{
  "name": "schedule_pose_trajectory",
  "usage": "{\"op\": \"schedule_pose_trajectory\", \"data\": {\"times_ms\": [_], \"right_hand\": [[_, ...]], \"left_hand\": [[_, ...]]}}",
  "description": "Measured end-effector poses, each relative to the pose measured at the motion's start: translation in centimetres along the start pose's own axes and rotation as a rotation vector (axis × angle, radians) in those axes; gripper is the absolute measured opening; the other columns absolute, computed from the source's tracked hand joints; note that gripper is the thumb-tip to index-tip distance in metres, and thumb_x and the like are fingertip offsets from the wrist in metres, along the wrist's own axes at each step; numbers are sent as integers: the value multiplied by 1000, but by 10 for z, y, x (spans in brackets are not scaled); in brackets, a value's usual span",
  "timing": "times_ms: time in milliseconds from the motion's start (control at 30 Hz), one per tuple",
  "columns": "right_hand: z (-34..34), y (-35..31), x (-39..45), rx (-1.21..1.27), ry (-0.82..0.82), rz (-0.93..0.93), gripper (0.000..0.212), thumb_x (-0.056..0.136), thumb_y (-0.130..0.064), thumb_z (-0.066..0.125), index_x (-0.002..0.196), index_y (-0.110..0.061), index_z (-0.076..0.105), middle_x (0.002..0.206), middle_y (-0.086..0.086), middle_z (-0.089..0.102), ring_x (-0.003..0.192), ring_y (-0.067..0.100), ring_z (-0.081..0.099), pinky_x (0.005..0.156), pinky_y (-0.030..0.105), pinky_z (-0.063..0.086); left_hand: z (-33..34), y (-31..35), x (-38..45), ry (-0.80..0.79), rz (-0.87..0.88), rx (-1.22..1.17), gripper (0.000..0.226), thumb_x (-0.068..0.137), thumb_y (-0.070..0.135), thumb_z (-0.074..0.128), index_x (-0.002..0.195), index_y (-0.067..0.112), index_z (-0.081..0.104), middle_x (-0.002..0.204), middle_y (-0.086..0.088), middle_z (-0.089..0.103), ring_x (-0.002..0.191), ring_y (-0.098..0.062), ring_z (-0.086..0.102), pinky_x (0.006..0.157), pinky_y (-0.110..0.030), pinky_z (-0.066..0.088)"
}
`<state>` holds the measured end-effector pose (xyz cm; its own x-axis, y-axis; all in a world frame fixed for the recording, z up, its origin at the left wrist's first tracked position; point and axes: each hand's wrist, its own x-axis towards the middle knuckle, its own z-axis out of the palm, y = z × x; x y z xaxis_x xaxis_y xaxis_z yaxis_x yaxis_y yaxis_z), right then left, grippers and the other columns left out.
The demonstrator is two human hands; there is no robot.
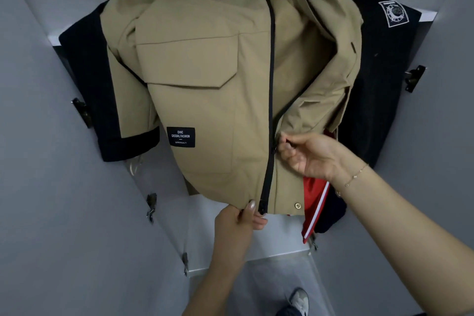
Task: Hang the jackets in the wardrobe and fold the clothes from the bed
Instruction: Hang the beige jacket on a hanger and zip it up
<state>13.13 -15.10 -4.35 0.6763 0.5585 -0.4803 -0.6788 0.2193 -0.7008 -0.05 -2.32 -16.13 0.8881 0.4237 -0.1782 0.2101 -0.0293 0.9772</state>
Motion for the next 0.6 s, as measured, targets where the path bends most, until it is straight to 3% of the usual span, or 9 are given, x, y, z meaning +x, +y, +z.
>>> {"op": "schedule_pose_trajectory", "data": {"times_ms": [100, 200, 333, 400, 500, 600], "right_hand": [[15, -12, 0, -233, 33, -161, 29, 101, -17, 44, 73, -14, 48, 51, -5, 43, 37, 1, 37, 32, 10, 25], [23, -28, -4, -283, 58, -278, 28, 101, -20, 48, 74, -14, 50, 58, -4, 42, 38, 1, 37, 33, 11, 27], [36, -38, -10, -442, 93, -402, 24, 100, -21, 51, 79, -11, 57, 62, -2, 43, 38, 2, 35, 33, 13, 27], [45, -40, -11, -591, 86, -453, 23, 99, -20, 55, 82, -8, 62, 57, -1, 41, 35, 4, 30, 32, 16, 25], [53, -53, -17, -768, 80, -439, 25, 100, -19, 53, 82, -7, 65, 55, -1, 35, 36, 6, 24, 32, 16, 21], [57, -64, -23, -908, 82, -392, 26, 101, -21, 52, 84, -7, 67, 57, -1, 32, 39, 7, 22, 32, 17, 20]], "left_hand": [[-10, 5, 14, -65, -90, -42, 34, 99, 25, 54, 75, 4, 65, 63, -2, 73, 64, -10, 71, 73, -20, 54], [-22, 12, 23, -128, -124, -39, 31, 99, 23, 54, 80, 2, 64, 64, -5, 73, 69, -9, 72, 67, -18, 53], [-40, 33, 32, -180, -170, 148, 31, 102, 26, 48, 83, 5, 62, 77, -7, 72, 53, -10, 65, 53, -17, 51], [-50, 56, 35, -222, -194, 370, 41, 103, 38, 41, 83, 7, 59, 85, -9, 70, 52, -13, 61, 56, -22, 52], [-58, 97, 37, -45, 96, 748, 60, 96, 59, 38, 75, 9, 63, 71, -5, 67, 60, -16, 63, 66, -30, 54], [-43, 134, 37, 210, 501, 756, 46, 89, 59, 53, 78, 15, 60, 73, 3, 61, 69, -14, 58, 67, -35, 51]]}}
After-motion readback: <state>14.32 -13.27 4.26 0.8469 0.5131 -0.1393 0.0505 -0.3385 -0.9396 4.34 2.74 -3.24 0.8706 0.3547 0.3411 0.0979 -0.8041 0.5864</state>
